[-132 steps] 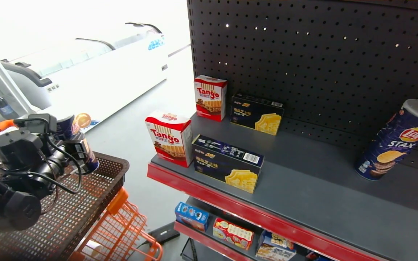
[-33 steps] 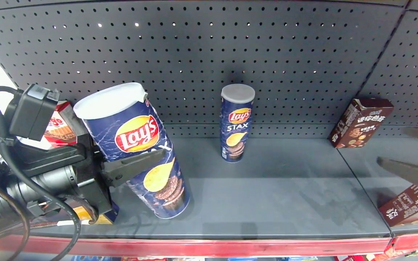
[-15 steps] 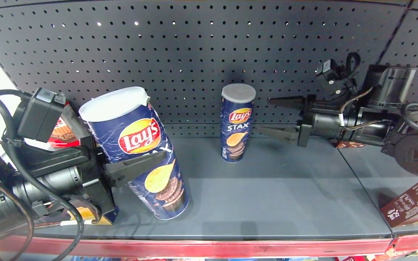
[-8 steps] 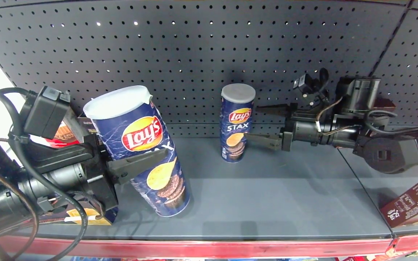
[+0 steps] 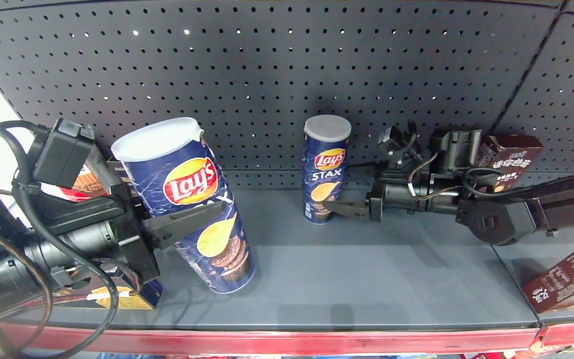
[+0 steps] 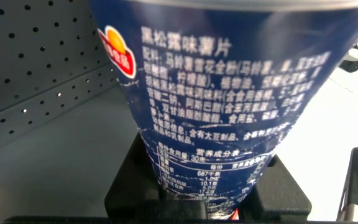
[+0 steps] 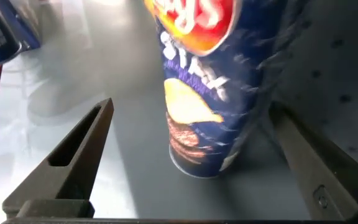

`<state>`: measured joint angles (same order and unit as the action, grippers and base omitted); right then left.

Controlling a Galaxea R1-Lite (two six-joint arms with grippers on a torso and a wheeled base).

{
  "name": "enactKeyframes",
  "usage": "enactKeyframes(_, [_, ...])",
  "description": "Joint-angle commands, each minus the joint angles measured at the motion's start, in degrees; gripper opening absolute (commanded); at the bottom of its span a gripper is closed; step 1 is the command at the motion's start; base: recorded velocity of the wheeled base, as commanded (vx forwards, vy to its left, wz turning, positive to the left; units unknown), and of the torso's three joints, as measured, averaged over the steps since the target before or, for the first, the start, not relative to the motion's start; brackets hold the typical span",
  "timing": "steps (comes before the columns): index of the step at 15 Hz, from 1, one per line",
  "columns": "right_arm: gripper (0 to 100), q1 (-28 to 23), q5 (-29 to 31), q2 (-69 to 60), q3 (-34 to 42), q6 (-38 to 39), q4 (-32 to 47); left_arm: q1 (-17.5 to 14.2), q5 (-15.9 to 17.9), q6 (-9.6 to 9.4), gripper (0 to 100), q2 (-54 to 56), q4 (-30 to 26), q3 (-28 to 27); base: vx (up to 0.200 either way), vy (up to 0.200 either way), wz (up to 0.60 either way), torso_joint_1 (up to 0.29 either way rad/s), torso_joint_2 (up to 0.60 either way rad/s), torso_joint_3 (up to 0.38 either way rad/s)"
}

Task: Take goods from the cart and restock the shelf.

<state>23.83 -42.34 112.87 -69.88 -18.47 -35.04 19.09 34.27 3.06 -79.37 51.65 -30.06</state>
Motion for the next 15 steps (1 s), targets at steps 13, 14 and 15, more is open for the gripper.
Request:
enactKeyframes(13, [100,-0.54,2.08,-4.06,6.60,0.10,-0.30,-0.02,0.01,0.02,0,0.10,0.12,0.35,0.000,0.000,0.00,0.000,0.00,0.000])
enactKeyframes(14, [100,-0.72,2.08,-3.71,5.63,0.19,-0.12,-0.02,0.01,0.02,0,0.10,0.12,0.35,0.000,0.000,0.00,0.000,0.00,0.000])
enactKeyframes(15, [100,-0.54,2.08,-3.62,4.84,0.19,0.06,-0.02,0.01,0.02,0,0.01,0.12,0.35,0.000,0.000,0.00,0.000,0.00,0.000])
